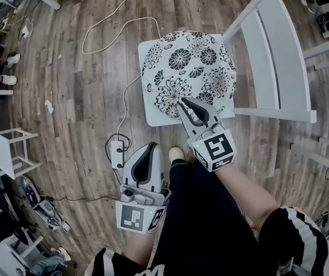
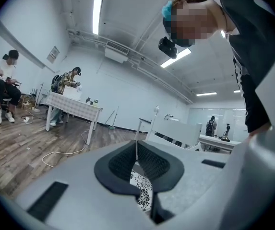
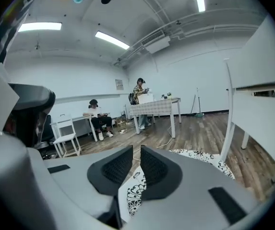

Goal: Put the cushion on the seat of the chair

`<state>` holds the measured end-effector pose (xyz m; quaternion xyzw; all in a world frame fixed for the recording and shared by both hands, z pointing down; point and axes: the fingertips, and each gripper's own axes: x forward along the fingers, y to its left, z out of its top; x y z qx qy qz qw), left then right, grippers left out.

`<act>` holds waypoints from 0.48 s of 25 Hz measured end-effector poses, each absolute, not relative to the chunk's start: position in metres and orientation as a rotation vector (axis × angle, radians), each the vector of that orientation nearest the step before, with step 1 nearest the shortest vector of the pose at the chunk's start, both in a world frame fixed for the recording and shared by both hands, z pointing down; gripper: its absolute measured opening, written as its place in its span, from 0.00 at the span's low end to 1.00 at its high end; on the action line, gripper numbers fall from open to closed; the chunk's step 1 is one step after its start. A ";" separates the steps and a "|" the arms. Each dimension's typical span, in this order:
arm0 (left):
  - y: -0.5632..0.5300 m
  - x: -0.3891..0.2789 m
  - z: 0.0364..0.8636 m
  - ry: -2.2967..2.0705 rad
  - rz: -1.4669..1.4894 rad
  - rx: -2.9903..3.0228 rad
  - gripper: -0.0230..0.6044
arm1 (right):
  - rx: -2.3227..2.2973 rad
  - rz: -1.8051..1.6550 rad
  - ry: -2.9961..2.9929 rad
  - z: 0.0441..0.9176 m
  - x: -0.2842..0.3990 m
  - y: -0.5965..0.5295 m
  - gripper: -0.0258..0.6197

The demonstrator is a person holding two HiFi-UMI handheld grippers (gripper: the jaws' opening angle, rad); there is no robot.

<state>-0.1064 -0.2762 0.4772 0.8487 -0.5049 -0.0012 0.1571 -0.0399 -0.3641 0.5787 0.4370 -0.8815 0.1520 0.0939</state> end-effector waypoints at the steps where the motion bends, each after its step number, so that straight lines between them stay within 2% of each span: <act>1: -0.279 -0.104 0.474 -1.444 -0.007 2.437 0.06 | 1.306 0.448 -2.621 0.572 -0.038 -0.364 0.13; 12: -0.285 -0.075 0.426 -1.396 -0.009 2.524 0.06 | 1.372 0.425 -2.687 0.486 -0.018 -0.353 0.10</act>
